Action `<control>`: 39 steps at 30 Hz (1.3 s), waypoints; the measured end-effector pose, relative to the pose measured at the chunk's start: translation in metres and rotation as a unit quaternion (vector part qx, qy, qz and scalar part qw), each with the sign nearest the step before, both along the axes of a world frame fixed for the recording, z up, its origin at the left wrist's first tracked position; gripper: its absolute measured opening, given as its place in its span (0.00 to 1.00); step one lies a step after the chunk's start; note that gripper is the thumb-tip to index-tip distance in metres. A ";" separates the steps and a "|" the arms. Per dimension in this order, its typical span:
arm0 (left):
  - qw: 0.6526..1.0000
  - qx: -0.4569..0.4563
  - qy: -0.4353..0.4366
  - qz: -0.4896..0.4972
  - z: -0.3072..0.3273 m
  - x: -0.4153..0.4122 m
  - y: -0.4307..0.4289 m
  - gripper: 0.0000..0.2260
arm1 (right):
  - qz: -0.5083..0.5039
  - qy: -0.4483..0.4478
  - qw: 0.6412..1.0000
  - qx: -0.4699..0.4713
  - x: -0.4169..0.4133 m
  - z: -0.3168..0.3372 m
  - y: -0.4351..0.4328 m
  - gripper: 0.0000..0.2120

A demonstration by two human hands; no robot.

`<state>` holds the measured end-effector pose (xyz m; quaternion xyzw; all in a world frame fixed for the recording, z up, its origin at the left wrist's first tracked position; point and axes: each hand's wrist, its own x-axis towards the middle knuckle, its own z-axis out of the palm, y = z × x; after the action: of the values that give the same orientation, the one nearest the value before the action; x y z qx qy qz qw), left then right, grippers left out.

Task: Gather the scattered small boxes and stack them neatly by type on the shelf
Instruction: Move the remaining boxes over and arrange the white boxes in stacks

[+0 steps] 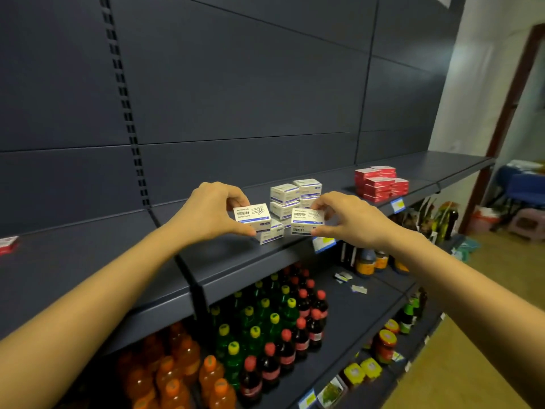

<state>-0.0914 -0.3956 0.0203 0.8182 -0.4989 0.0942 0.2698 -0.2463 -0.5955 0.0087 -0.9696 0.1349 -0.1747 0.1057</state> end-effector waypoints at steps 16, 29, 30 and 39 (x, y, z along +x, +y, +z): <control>0.996 0.038 -0.066 0.051 -0.032 -0.004 -0.114 0.20 | 0.054 0.016 0.998 0.017 0.015 -0.018 -0.113 0.18; 0.972 0.065 -0.183 0.133 -0.052 -0.017 -0.127 0.20 | 0.187 0.024 0.982 0.025 0.051 -0.031 -0.152 0.18; 0.970 0.070 -0.191 0.136 -0.053 -0.019 -0.127 0.20 | 0.196 0.022 0.980 0.028 0.054 -0.031 -0.153 0.18; 0.944 0.032 -0.221 0.242 -0.046 -0.044 -0.117 0.15 | 0.214 -0.043 0.973 -0.079 0.062 -0.032 -0.154 0.22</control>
<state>-0.1354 -0.5127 -0.0258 0.8810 -0.3359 0.3193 0.0954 -0.1846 -0.7495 -0.0229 -0.9728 -0.0944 -0.1996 0.0697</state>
